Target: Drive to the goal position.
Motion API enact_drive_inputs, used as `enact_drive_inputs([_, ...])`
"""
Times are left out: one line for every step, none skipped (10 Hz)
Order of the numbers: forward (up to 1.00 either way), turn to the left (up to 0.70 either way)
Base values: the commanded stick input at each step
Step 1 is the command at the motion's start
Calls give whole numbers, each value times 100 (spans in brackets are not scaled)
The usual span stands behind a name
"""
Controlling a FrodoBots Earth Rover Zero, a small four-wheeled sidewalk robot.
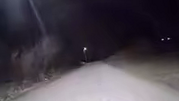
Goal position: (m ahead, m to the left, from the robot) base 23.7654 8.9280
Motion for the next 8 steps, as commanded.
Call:
enact_drive_inputs([70,0])
enact_drive_inputs([70,0])
enact_drive_inputs([70,0])
enact_drive_inputs([70,0])
enact_drive_inputs([70,0])
enact_drive_inputs([70,0])
enact_drive_inputs([70,0])
enact_drive_inputs([70,0])
